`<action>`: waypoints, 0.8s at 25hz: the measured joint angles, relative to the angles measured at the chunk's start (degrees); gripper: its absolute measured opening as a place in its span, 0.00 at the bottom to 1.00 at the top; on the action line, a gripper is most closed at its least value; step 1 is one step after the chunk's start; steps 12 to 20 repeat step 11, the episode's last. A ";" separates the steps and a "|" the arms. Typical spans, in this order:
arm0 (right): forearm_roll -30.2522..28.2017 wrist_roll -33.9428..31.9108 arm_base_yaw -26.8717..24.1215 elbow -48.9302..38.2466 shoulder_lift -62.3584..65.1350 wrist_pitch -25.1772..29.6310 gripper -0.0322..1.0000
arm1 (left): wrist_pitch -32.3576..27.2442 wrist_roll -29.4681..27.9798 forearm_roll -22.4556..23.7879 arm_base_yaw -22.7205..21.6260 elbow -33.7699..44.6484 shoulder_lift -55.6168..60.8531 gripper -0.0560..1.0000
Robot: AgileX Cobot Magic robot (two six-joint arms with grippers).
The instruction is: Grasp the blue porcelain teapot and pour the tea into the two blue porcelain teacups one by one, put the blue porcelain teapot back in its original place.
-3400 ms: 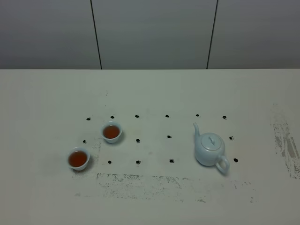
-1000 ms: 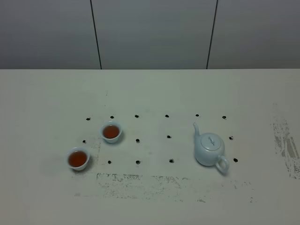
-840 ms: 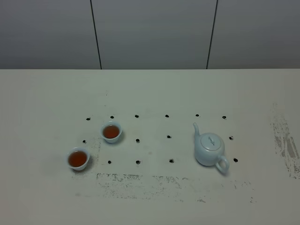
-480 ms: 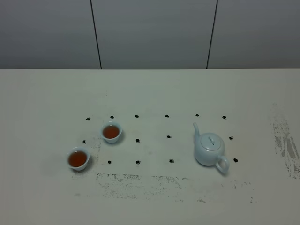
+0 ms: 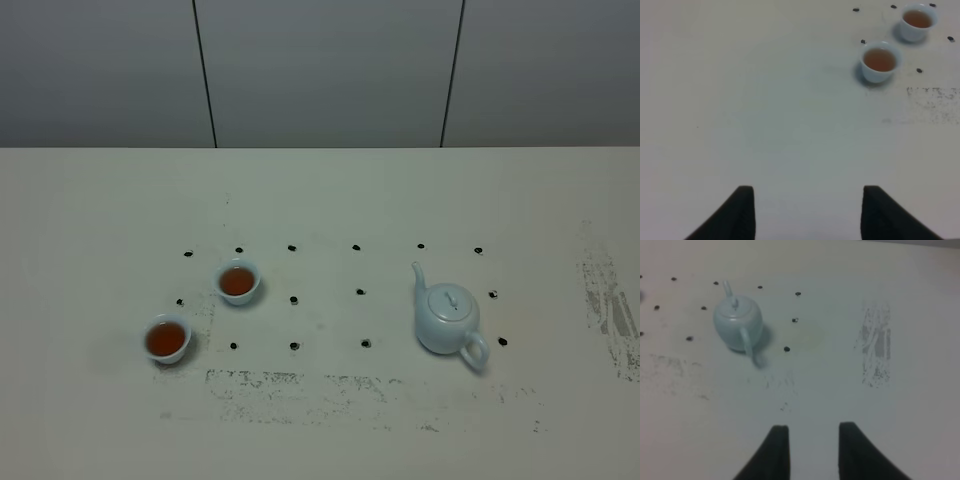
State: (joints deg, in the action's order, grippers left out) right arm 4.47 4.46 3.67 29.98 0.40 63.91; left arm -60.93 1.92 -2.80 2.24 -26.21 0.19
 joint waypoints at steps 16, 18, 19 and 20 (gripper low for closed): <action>0.00 0.00 0.00 0.00 0.00 0.00 0.25 | 0.00 0.00 0.00 0.00 0.00 0.00 0.48; 0.00 0.00 0.00 0.00 0.00 0.00 0.25 | 0.00 0.00 0.00 0.00 0.00 0.00 0.48; 0.00 0.00 0.00 0.00 0.00 0.00 0.25 | 0.00 0.00 0.00 0.00 0.00 0.00 0.48; 0.00 0.00 0.00 0.00 0.00 0.00 0.25 | 0.00 0.00 0.00 0.00 0.00 0.00 0.48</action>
